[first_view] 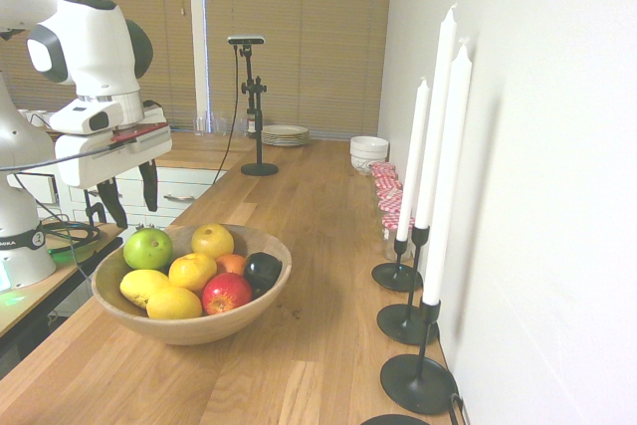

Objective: Take green apple out of the basket

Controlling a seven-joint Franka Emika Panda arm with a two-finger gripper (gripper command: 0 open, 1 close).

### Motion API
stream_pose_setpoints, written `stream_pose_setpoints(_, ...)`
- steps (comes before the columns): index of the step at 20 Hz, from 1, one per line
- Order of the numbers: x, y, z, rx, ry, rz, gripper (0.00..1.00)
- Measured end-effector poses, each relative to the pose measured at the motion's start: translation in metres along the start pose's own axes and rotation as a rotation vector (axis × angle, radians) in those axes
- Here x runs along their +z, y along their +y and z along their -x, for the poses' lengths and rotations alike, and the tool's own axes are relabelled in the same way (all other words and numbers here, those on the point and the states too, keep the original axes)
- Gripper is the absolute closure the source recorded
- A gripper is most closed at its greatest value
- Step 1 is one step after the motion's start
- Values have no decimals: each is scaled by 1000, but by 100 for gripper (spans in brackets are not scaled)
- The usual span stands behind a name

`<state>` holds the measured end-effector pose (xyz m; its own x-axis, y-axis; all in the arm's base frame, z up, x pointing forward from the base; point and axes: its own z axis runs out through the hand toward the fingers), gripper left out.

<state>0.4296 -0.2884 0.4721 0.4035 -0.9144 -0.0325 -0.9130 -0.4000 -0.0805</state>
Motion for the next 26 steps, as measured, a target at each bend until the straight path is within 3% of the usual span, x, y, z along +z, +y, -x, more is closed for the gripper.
stream_pose_setpoints(10, 30, 0, -17, 7, -6, 0, 0)
stream_pose_setpoints(11, 34, -2, -19, 5, -9, 0, 100)
stream_pose_setpoints(26, 45, -13, -27, -9, -1, 5, 100)
